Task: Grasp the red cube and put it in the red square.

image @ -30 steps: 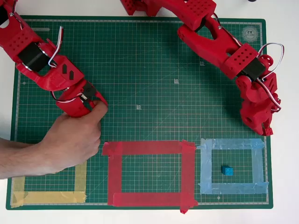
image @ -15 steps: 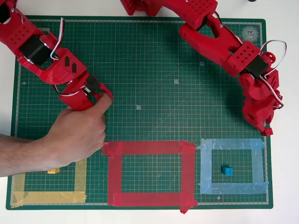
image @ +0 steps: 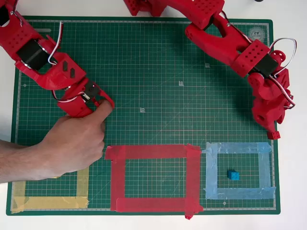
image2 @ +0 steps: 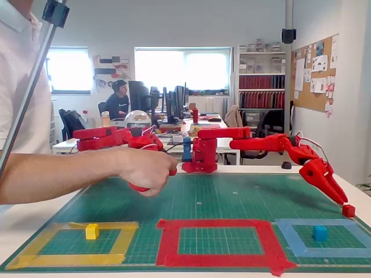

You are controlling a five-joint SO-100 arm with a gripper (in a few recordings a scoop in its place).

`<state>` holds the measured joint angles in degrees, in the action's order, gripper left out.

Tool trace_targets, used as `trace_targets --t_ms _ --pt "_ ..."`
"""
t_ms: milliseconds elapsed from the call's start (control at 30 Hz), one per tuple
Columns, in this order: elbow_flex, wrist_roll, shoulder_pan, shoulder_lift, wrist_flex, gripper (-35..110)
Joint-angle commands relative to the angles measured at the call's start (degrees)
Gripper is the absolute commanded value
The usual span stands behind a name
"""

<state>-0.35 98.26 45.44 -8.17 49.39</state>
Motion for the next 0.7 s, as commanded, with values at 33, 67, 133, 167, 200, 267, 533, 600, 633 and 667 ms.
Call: trace_targets --t_ms 33,67,133,167,200,267,533,600,633,667 --pt "-4.1 1.3 -0.5 -1.2 -3.5 15" --pt "-4.6 1.4 -0.7 -0.9 -4.1 15" --pt "-4.7 1.5 -1.1 -0.4 -5.9 15" --pt "-4.7 1.5 -1.3 -0.3 -6.2 15" --pt "-4.8 1.5 -1.4 -0.3 -6.2 15" --pt "-5.2 1.6 -1.8 -0.3 -6.2 15" --pt "-5.9 2.0 -2.8 -0.8 -6.2 15" --pt "-6.3 2.1 -3.1 -0.8 -6.2 15" --pt "-6.5 2.1 -3.2 -0.9 -6.2 15" --pt "-6.7 2.1 -3.2 -0.9 -6.2 15"
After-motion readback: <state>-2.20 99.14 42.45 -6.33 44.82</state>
